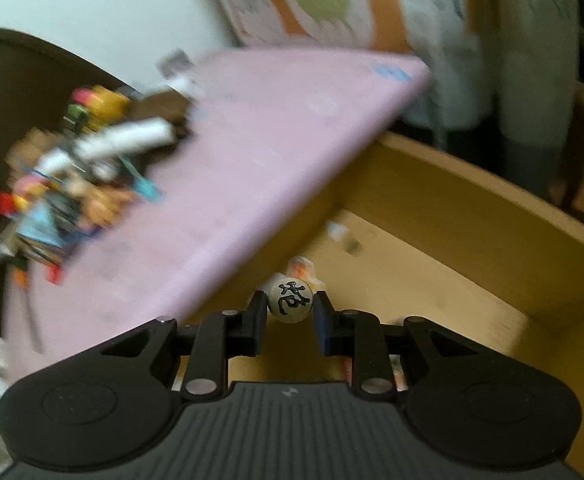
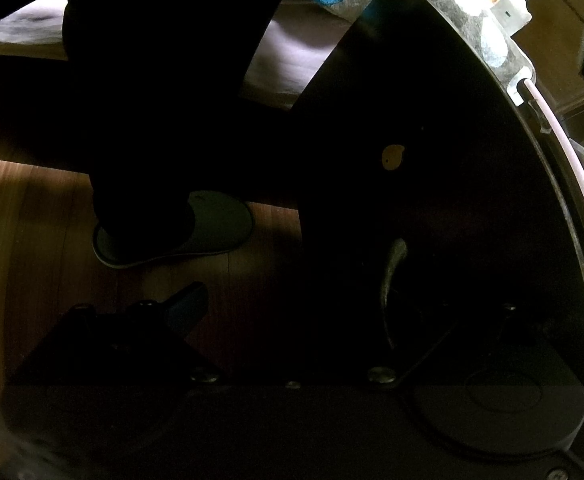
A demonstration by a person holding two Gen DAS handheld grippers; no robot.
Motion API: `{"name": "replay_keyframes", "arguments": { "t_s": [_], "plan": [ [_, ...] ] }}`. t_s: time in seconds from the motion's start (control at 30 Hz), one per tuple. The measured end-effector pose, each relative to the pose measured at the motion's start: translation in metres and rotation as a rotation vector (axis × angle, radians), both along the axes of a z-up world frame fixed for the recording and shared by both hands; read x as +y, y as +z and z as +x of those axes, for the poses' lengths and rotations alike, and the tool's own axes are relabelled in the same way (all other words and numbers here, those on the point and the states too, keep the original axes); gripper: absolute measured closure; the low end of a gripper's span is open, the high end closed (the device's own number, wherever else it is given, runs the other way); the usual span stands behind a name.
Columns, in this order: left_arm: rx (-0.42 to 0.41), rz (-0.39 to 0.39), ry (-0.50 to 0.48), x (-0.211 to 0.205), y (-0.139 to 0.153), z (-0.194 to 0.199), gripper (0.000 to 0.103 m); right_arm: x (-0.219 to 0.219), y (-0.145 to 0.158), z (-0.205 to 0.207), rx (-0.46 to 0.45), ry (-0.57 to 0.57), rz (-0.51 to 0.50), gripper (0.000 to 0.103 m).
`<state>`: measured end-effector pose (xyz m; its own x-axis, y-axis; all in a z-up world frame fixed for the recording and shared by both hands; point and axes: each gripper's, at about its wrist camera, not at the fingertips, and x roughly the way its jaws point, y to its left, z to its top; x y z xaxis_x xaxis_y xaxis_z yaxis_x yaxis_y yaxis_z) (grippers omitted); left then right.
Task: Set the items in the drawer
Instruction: 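Lower the wooden disc into the drawer and open the left tool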
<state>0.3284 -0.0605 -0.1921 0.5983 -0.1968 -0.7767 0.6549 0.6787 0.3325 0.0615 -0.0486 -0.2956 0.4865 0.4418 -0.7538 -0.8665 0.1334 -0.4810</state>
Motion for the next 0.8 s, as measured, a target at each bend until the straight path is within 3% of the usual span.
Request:
{"name": "replay_keyframes", "arguments": {
  "t_s": [0.27,0.53,0.67,0.73,0.8],
  "plan": [
    [0.18,0.056,-0.012,-0.014,-0.077,0.005,0.079,0.002,0.001,-0.002,0.001,-0.012,0.0,0.007],
    [0.218,0.064,0.032,-0.018,-0.094,0.012,0.077,0.001,0.001,-0.002,0.0,-0.01,0.0,0.007],
    [0.205,0.072,0.049,-0.016,-0.091,0.011,0.071,0.001,0.001,-0.002,0.0,-0.011,-0.001,0.007],
    [0.195,0.067,0.057,-0.014,-0.086,0.011,0.049,0.002,0.001,-0.002,0.0,-0.012,-0.001,0.007],
    [0.184,0.053,0.066,-0.012,-0.079,0.008,0.044,0.002,0.001,-0.003,0.0,-0.013,-0.002,0.007]
  ]
}}
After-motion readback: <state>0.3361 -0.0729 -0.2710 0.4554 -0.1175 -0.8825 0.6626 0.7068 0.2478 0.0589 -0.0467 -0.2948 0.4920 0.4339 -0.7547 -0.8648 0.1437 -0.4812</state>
